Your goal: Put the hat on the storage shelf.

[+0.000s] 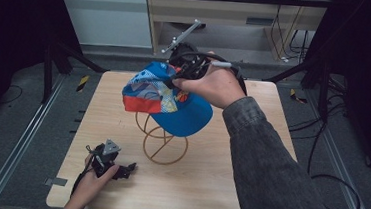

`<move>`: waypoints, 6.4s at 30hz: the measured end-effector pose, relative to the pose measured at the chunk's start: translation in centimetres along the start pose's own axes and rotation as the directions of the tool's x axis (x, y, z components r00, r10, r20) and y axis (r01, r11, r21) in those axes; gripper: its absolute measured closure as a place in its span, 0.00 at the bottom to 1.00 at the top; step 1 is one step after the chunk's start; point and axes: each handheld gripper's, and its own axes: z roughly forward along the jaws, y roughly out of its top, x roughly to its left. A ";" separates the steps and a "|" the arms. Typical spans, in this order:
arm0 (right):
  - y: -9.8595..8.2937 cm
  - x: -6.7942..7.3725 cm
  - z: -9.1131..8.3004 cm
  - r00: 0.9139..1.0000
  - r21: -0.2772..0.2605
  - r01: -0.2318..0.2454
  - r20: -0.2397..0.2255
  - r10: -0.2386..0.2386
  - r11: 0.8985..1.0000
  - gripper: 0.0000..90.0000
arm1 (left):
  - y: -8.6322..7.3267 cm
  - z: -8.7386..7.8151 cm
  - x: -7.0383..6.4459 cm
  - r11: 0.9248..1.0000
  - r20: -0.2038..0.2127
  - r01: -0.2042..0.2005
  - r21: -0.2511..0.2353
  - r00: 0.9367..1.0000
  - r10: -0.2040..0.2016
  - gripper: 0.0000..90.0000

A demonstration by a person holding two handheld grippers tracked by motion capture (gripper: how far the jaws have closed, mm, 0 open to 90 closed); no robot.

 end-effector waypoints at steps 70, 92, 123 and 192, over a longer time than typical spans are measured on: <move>-0.2 0.9 4.2 1.000 0.090 0.025 0.001 -0.026 0.996 0.95 | 0.0 0.0 0.0 1.000 0.000 -0.001 0.000 1.000 0.001 0.00; -0.6 1.0 4.4 1.000 0.116 0.018 0.008 -0.019 0.993 0.90 | 0.0 0.0 0.0 1.000 0.001 -0.001 0.003 1.000 0.001 0.00; -1.9 0.8 2.9 0.999 0.092 -0.013 0.031 0.011 0.996 0.64 | 0.0 0.0 0.0 1.000 0.001 -0.001 0.003 1.000 0.001 0.00; -28.4 0.3 4.0 0.891 -0.200 -0.289 0.302 0.340 0.936 0.19 | 0.0 0.0 0.0 1.000 0.004 -0.003 0.004 1.000 0.003 0.00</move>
